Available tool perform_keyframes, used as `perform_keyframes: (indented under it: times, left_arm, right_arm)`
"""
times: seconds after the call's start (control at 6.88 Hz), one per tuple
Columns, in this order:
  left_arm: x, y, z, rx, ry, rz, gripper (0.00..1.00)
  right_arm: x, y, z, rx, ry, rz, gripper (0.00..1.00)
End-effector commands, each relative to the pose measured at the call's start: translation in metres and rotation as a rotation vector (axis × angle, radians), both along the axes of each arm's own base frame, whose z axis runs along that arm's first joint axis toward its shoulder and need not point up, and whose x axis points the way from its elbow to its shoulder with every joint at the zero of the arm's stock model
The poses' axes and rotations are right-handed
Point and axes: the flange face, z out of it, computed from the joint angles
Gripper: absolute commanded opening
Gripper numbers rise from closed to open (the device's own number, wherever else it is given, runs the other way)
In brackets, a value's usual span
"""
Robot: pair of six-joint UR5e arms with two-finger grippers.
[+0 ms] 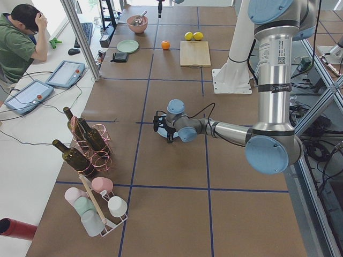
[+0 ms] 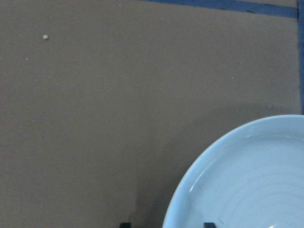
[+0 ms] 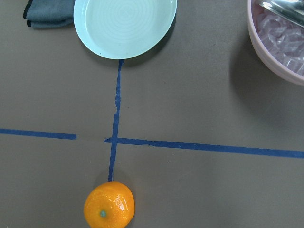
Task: Pick orange to plate
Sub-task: 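Move the left gripper to the light blue plate's rim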
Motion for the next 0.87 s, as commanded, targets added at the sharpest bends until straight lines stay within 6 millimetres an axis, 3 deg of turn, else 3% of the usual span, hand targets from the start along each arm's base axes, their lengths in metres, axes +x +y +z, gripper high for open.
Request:
perform_keyframes:
  times: [0.0,0.15,0.29,0.58,0.73]
  left_arm:
    - [-0.002,0.000,-0.004,0.005,0.007,-0.001,0.07]
    - [-0.006,-0.001,-0.009,0.008,0.017,-0.003,0.00]
    - [-0.014,0.005,-0.010,0.009,0.018,-0.003,0.00]
    - [-0.025,0.018,-0.041,-0.015,0.104,0.068,0.00]
    - [-0.054,-0.005,-0.056,-0.048,0.167,0.052,0.00]
  right_arm:
    - [0.001,0.000,-0.001,0.001,-0.001,0.001,1.00]
    - [0.000,0.001,-0.004,0.007,-0.003,0.000,1.00]
    - [0.001,0.002,-0.007,-0.002,-0.007,0.011,1.00]
    - [0.001,0.003,-0.010,0.004,-0.008,0.011,1.00]
    - [-0.002,0.003,-0.009,0.001,-0.006,0.007,1.00]
